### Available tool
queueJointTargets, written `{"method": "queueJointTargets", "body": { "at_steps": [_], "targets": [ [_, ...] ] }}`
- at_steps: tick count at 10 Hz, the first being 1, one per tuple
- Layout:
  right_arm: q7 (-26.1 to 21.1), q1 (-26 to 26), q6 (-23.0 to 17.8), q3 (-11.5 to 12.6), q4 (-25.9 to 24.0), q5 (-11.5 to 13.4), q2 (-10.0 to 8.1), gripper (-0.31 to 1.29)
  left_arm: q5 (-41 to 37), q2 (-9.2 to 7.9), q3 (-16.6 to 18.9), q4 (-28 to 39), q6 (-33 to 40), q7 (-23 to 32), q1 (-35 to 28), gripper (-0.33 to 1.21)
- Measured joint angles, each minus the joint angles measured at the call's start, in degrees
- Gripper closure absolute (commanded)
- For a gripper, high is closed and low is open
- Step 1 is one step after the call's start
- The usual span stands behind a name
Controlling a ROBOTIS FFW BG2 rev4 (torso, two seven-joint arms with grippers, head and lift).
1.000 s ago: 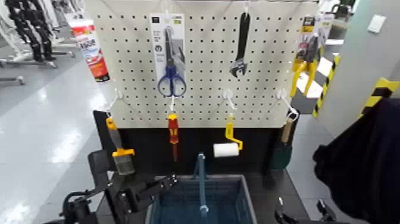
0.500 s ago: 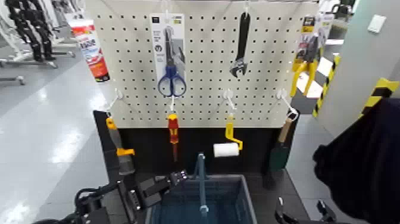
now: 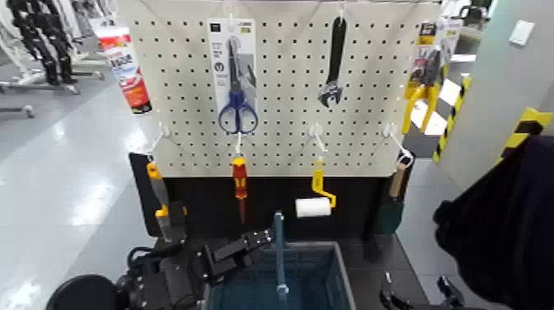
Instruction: Grasp the handle of the crate.
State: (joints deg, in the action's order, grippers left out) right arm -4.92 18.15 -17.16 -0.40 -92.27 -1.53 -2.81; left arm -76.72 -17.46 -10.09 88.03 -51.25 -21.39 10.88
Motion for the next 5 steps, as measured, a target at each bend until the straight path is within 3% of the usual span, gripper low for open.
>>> {"method": "queueJointTargets", "body": {
  "at_steps": [4, 5],
  "targets": [
    [0.00, -0.05, -0.31, -0.04, 0.13, -0.17, 0.00, 0.14, -5.69, 0.97, -4.37, -6.54, 0.96, -1.34, 3.50, 0.19],
    [0.00, -0.05, -0.33, -0.04, 0.17, -0.21, 0.00, 0.14, -6.63, 1.15, -4.90, -7.38, 1.11, -1.30, 3.91, 0.29]
  ]
}}
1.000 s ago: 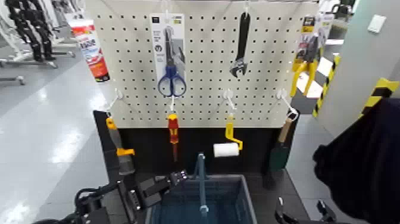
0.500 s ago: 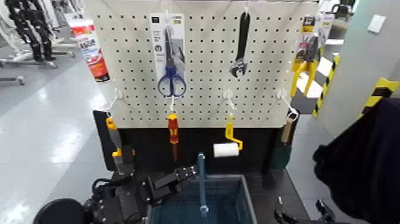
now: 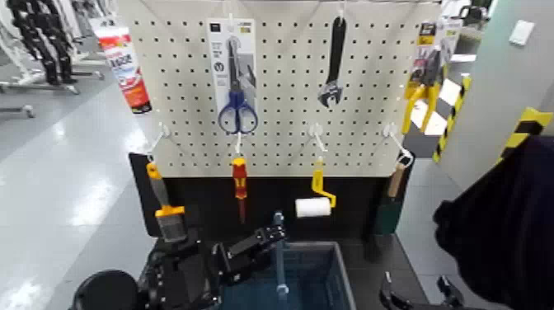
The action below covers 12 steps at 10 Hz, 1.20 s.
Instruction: Grasp the handle of the crate.
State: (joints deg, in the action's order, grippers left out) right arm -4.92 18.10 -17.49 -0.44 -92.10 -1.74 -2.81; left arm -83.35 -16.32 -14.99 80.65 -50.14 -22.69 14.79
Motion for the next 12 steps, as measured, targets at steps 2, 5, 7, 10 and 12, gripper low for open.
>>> {"method": "queueJointTargets", "body": {
  "at_steps": [2, 5, 7, 10, 12],
  "targets": [
    [0.00, 0.00, -0.02, -0.05, 0.07, -0.02, 0.00, 0.14, -2.44, 0.13, -0.77, -1.58, 0.03, -0.07, 0.24, 0.72],
    [0.00, 0.00, -0.07, -0.02, 0.04, -0.02, 0.00, 0.14, -4.03, 0.22, -0.83, -2.56, -0.46, -0.08, 0.00, 1.14],
    [0.00, 0.02, -0.09, 0.00, 0.00, -0.02, 0.00, 0.14, -4.12, 0.26, -0.53, -2.83, -0.74, -0.07, -0.32, 1.18],
    [0.00, 0.09, -0.06, 0.00, 0.00, -0.02, 0.00, 0.14, -4.25, 0.35, -0.45, -2.81, -0.75, 0.01, -0.67, 1.18],
    [0.00, 0.12, -0.01, 0.00, 0.00, -0.02, 0.00, 0.14, -4.72, 0.57, -0.48, -2.40, -0.75, 0.00, -1.14, 1.18]
  ]
}}
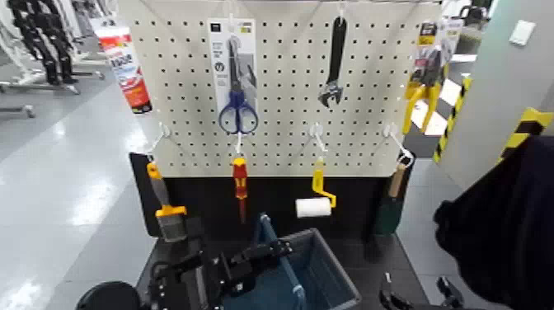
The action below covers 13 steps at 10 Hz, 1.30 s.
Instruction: Grasp the handle of the crate.
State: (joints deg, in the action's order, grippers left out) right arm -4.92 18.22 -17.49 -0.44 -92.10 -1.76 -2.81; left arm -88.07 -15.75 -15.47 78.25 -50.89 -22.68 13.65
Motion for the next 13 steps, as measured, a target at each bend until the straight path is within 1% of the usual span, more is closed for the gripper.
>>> {"method": "queueJointTargets", "body": {
  "at_steps": [6, 10, 11, 13],
  "targets": [
    [0.00, 0.05, 0.08, 0.04, 0.17, 0.00, 0.00, 0.14, -5.34, -0.02, -1.44, 2.23, 0.14, 0.50, -1.53, 1.18],
    [0.00, 0.05, 0.30, 0.12, 0.17, 0.09, 0.00, 0.14, -9.36, -0.02, -1.26, 4.15, 0.51, 1.44, -4.33, 1.18],
    [0.00, 0.05, 0.41, 0.16, 0.15, 0.14, 0.00, 0.14, -10.29, -0.19, -1.06, 4.98, 0.49, 1.94, -5.26, 1.18],
    [0.00, 0.03, 0.63, 0.28, 0.01, 0.36, 0.00, 0.14, -12.67, -1.38, -0.91, 7.11, 0.27, 4.23, -7.10, 1.18]
  ]
}}
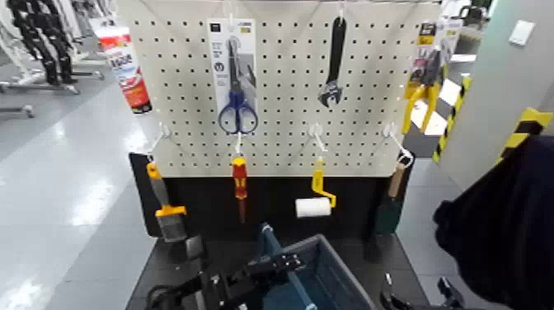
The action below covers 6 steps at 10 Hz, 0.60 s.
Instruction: Grasp the handle of the crate.
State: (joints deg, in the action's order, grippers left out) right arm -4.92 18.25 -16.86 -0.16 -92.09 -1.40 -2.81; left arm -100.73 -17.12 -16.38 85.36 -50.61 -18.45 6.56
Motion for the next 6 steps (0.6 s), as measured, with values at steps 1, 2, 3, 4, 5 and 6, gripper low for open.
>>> {"method": "queueJointTargets", "body": {
  "at_steps": [1, 2, 3, 4, 5, 6],
  "targets": [
    [0.00, 0.00, 0.07, 0.01, -0.01, 0.08, 0.00, 0.14, -1.42, -0.74, 0.07, 1.09, -0.02, 1.27, -0.91, 1.18],
    [0.01, 0.00, 0.17, 0.00, -0.01, 0.15, 0.00, 0.14, -2.75, -1.44, -0.07, 1.95, -0.02, 2.18, -1.59, 1.18],
    [0.02, -0.06, 0.23, -0.01, 0.00, 0.22, 0.00, 0.14, -3.96, -2.11, -0.55, 2.71, -0.02, 2.80, -1.89, 1.18],
    [0.01, -0.13, 0.25, -0.02, 0.07, 0.25, 0.00, 0.14, -5.03, -2.70, -1.13, 3.35, -0.01, 3.19, -2.02, 1.18],
    [0.02, -0.16, 0.25, -0.06, 0.14, 0.26, 0.00, 0.14, -6.05, -3.14, -1.55, 4.07, -0.01, 3.83, -2.31, 1.18],
    [0.05, -0.20, 0.25, -0.08, 0.15, 0.26, 0.00, 0.14, -6.73, -3.56, -1.70, 4.82, -0.08, 4.28, -2.60, 1.18]
  ]
}}
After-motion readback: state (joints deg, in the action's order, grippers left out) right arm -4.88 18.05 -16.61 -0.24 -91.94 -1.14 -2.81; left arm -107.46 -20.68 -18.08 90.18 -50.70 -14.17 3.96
